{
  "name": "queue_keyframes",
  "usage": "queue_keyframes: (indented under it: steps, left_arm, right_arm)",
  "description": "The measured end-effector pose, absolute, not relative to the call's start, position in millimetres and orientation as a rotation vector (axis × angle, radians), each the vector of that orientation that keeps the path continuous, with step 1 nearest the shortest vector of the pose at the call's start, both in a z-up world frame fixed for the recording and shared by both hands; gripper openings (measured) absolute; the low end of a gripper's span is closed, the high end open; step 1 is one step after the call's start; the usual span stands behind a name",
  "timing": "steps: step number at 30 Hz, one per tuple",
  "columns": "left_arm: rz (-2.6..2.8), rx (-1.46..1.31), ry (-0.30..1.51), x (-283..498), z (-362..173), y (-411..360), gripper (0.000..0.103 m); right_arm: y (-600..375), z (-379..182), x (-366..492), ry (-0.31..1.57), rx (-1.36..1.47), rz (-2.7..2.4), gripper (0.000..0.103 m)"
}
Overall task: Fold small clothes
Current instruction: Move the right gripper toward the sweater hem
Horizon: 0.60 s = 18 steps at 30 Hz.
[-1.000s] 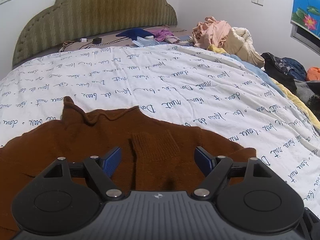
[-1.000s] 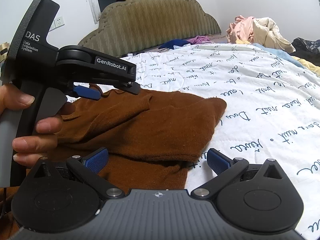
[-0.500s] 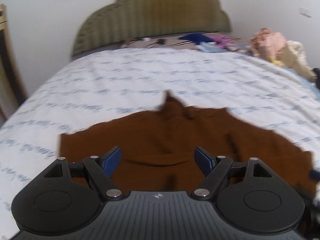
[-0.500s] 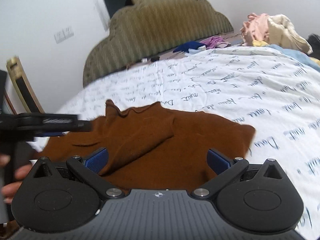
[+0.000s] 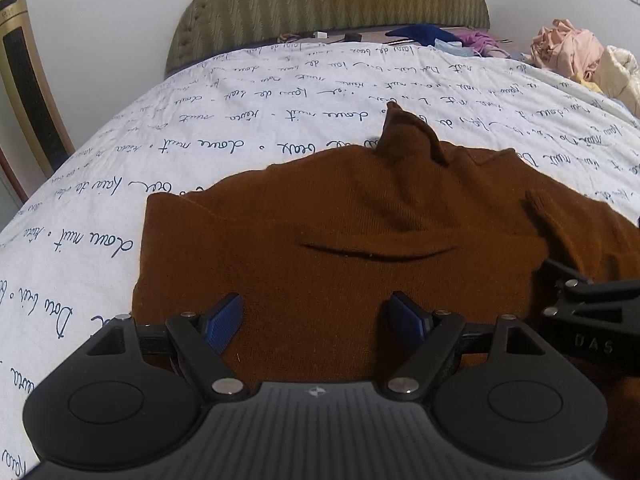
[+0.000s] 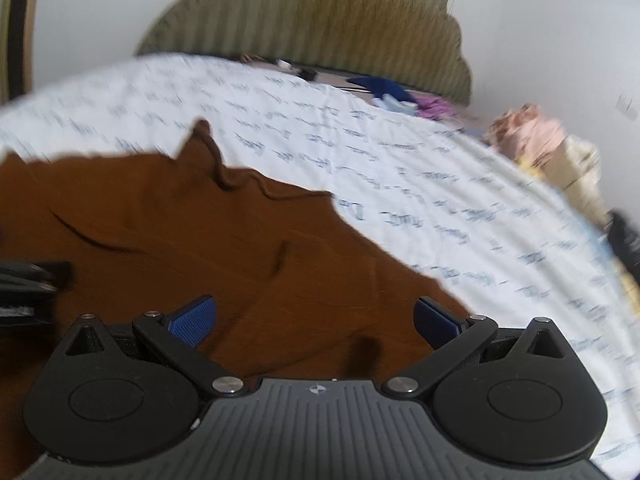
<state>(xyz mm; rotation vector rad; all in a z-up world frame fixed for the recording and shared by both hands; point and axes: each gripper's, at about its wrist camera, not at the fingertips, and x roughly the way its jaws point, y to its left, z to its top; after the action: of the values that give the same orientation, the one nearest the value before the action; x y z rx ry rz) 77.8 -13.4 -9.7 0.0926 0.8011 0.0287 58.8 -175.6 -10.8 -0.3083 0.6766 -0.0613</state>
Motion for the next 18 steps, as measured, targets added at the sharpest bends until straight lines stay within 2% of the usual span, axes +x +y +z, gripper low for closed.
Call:
queue_keyframes:
  steps: [18]
  left_arm:
    - [0.02, 0.126, 0.783, 75.4, -14.4, -15.4, 0.083]
  right_arm:
    - [-292.7, -18.6, 11.1, 0.671, -0.035, -0.332, 0.103]
